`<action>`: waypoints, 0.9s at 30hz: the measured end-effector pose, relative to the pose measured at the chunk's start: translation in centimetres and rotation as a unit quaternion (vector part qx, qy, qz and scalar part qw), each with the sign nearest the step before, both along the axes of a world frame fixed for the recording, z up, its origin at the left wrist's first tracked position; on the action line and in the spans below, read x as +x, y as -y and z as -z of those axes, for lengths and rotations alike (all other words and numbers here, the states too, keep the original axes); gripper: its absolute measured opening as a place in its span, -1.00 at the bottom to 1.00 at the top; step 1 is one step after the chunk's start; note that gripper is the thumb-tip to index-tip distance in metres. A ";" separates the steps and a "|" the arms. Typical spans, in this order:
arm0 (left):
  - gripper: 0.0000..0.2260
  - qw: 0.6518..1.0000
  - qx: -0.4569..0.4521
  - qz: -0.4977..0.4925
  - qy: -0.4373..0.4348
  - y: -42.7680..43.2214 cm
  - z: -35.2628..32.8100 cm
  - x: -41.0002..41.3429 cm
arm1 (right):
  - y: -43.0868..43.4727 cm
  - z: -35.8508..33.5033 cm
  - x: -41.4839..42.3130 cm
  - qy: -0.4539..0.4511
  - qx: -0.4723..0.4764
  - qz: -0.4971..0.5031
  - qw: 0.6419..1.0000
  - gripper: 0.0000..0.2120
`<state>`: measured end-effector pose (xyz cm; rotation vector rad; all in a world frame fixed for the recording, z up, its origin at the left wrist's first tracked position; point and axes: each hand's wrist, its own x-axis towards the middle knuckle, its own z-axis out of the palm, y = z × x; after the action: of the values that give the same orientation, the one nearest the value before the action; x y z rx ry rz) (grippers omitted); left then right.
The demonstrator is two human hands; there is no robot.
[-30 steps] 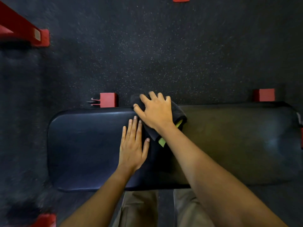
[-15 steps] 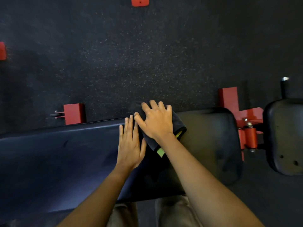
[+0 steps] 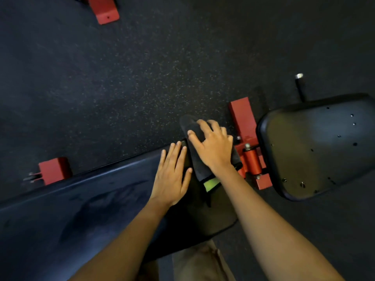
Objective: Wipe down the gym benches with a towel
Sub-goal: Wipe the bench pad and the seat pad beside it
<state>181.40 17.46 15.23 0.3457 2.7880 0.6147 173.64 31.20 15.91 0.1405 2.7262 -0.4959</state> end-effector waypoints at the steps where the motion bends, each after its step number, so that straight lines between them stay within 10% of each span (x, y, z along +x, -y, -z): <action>1: -0.51 1.000 -0.003 0.011 -0.001 -0.8 0.0 -0.2 | -0.9 0.1 0.7 0.007 -0.016 0.020 1.000 -0.43; 7: -0.50 0.996 -0.068 0.061 0.005 -3.5 0.3 0.0 | -5.6 0.1 9.7 -0.028 -0.123 0.180 0.976 -0.41; 21: -0.52 0.995 -0.060 0.080 -0.003 -3.4 0.2 -0.1 | -4.8 0.3 6.7 -0.015 -0.117 0.111 0.987 -0.35; 27: -0.56 0.965 -0.011 0.262 0.000 -3.0 -0.1 1.7 | -5.5 0.2 14.4 -0.039 -0.063 0.198 0.977 -0.39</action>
<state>183.12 20.42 15.32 1.0305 2.5314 0.4496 188.07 36.71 15.72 0.6513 2.7367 -0.7970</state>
